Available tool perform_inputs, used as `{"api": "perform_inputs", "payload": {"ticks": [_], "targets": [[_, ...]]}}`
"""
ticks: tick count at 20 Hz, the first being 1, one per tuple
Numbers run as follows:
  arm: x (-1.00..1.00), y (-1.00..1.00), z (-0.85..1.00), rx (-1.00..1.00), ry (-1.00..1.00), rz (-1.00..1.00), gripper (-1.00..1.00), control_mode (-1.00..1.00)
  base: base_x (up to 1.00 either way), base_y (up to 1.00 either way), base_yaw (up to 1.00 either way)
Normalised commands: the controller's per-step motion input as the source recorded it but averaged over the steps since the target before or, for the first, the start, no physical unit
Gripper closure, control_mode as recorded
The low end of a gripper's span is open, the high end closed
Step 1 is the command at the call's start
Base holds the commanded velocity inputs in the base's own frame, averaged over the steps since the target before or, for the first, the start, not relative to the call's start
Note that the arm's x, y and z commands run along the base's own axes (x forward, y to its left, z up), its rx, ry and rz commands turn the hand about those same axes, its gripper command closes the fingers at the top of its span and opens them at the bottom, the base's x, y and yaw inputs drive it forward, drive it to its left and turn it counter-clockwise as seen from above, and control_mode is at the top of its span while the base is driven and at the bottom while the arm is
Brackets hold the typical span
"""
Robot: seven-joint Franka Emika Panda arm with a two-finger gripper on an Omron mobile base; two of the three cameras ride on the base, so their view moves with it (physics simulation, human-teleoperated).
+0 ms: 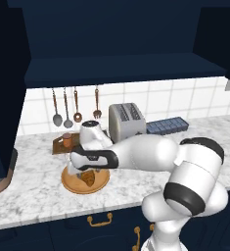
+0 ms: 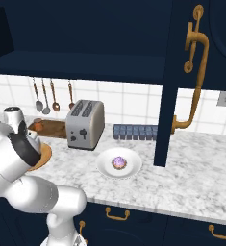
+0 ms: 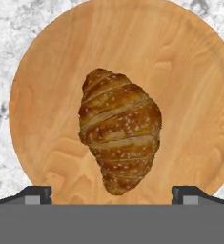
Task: From the different types of pastries on the counter, select a croissant and place it on the cutting board. Then retrieve a jar of jam from the cabinet and place it alongside the croissant on the cutting board.
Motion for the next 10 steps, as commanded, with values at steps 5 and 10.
{"api": "perform_inputs", "payload": {"ticks": [5,10], "targets": [[0.26,-0.22,0.07,0.01,-0.09,0.08,-1.00,-1.00,0.00,0.00,0.00],[0.16,-0.09,0.04,0.00,-0.12,0.09,-1.00,-1.00,0.00,0.00,0.00]]}}
